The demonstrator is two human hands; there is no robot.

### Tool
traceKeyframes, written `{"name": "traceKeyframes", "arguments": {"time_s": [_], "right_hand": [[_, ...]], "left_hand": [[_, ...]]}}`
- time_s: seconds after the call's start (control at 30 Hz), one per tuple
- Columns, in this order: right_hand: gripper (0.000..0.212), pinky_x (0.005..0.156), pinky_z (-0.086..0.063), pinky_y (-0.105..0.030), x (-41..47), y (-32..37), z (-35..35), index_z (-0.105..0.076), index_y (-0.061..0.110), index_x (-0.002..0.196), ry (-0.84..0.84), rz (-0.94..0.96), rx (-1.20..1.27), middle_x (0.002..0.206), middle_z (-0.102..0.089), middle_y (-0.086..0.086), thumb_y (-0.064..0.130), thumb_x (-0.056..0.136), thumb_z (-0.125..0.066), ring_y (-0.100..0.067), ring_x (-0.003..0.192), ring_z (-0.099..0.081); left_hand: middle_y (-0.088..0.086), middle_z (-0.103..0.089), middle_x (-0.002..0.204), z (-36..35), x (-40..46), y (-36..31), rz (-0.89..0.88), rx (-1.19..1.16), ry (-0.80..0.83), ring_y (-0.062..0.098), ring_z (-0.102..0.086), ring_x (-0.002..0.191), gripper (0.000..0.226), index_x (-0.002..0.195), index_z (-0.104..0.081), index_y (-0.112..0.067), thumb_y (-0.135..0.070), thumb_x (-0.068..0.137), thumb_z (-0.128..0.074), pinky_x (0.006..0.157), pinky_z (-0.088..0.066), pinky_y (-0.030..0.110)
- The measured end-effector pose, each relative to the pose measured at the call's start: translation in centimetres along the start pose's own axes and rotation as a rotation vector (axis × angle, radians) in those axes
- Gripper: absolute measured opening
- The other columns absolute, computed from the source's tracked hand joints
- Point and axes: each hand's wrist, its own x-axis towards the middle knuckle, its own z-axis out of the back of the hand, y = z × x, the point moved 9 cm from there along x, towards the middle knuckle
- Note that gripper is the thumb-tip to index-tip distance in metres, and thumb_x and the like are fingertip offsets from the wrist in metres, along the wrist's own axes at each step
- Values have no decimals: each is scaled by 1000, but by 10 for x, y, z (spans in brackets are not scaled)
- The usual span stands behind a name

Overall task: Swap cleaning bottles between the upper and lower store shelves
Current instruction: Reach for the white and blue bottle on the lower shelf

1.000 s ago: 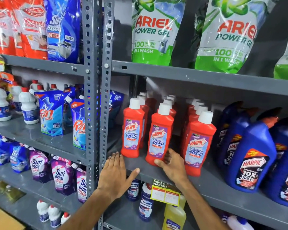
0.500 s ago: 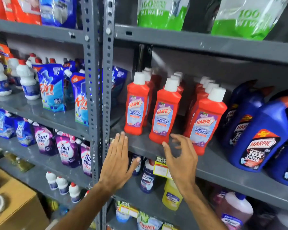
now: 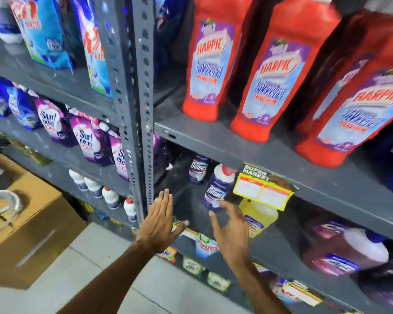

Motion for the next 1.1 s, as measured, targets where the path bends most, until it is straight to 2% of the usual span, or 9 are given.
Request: {"name": "traceKeyframes", "arguments": {"time_s": [0.17, 0.23, 0.3, 0.37, 0.53, 0.7, 0.77, 0.9, 1.1], "right_hand": [[40, 95, -39, -20, 22, -52, -48, -62, -2, 115, -27, -144, 32, 111, -51, -2, 9, 84, -85, -4, 101, -41], [51, 100, -34, -9, 30, -66, -65, -57, -5, 125, -23, -186, 115, 118, -53, -5, 1, 83, -84, -1, 105, -43], [56, 107, -44, -23, 39, -81, -79, -49, 1, 129, -15, -247, 272, 126, -61, -12, -7, 83, -80, -15, 114, -58], [55, 100, -53, -40, 44, -97, -85, -48, 8, 129, -29, -284, 287, 126, -68, -15, -5, 85, -79, -24, 111, -66], [57, 84, -39, -17, 51, -123, -100, -58, 5, 134, -12, -283, 187, 125, -74, -14, 14, 85, -86, -27, 110, -70], [47, 84, -53, -31, 53, -101, -128, -62, 12, 123, 34, -221, 219, 108, -73, 5, 18, 83, -87, -15, 93, -69], [42, 82, -56, -31, 53, -91, -143, -64, 11, 117, 54, -206, 236, 106, -77, 3, 16, 82, -87, -13, 90, -73], [45, 73, -45, 0, 58, -73, -169, -66, 11, 119, 99, -172, 289, 95, -72, 20, 16, 80, -88, 18, 82, -66], [52, 74, -38, 7, 64, -62, -183, -63, 9, 127, 96, -173, 276, 104, -73, 7, 16, 81, -88, 11, 88, -62]], "left_hand": [[23, 16, 173, -60, 34, 15, 43, 22, 103, 35, 12, 163, 113, 163, 9, 3, -83, 90, -5, 129, 13, 40], [27, 9, 173, -73, 44, 22, 59, 57, 98, 38, 6, 163, 115, 163, 4, 6, -82, 89, -4, 132, 8, 43], [30, 4, 173, -82, 51, 26, 72, 53, 95, 41, 0, 163, 121, 162, -2, 9, -84, 86, -3, 133, 1, 46], [29, 2, 173, -88, 55, 28, 96, 67, 96, 39, -1, 163, 125, 162, -3, 9, -88, 83, -2, 134, -2, 47], [25, 6, 175, -96, 56, 29, 120, 124, 101, 35, 3, 164, 117, 164, 3, 4, -88, 94, -16, 133, -1, 46], [26, 6, 174, -95, 54, 31, 98, 154, 78, 34, 4, 164, 116, 164, 2, 5, -87, 95, -14, 133, 6, 43], [26, 5, 174, -96, 53, 31, 87, 164, 80, 34, 3, 164, 115, 163, 3, 4, -87, 93, -6, 131, 8, 42], [27, 9, 173, -97, 53, 30, 78, 192, 93, 35, 6, 164, 116, 163, 7, 4, -83, 86, 10, 128, 12, 41], [26, 11, 174, -96, 53, 33, 82, 204, 102, 34, 9, 163, 113, 163, 10, 3, -81, 87, 6, 125, 16, 41]]}}
